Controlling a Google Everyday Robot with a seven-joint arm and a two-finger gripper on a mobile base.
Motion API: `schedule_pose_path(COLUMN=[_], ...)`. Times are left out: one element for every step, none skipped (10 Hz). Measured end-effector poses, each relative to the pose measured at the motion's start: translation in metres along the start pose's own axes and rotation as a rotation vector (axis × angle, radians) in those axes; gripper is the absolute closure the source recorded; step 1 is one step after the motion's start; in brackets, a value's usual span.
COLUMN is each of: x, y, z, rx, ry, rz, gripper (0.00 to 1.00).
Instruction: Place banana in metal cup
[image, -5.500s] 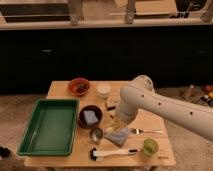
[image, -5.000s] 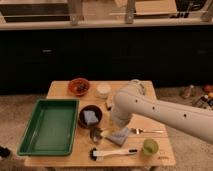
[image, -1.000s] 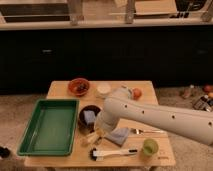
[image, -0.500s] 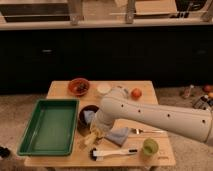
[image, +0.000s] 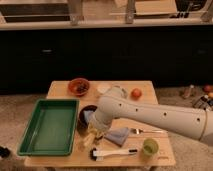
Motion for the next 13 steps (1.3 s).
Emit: schedule_pose_path(x=[0.000,-0.001,0.000,0.001,0.002,0.003,0.005,0.007,0.009,0.011,0.013,0.015,0.017], y=[-0.001,-0.002,-0.002,-0.002,-0.002,-0.002,-0.002,-0.001,0.001,0.002,0.002,0.002,0.003], z=[0.000,0.001,0.002,0.003,0.004,0.007,0.009,0.010,0.012,0.012,0.014,0.014,0.014], rx=[-0.002,-0.006,-0.009,-0.012,-0.016,-0.023,-0.028,-0.030,-0.032,-0.034,-0.035,-0.033,-0.030], ry=[-0.009,-0.020,-0.025,-0.027,-0.028,-0.030,-0.031,-0.031,-0.029,-0.027,-0.026,-0.026,-0.024], rz=[-0.020,-0.046,-0.061,-0.070,-0.077,-0.081,-0.081,-0.074,-0.065,-0.058,-0.046,-0.035,-0.023], gripper=[1.00,1.00,1.00,1.00,1.00,1.00,1.00,1.00,1.00,1.00,0.98,0.91,0.81])
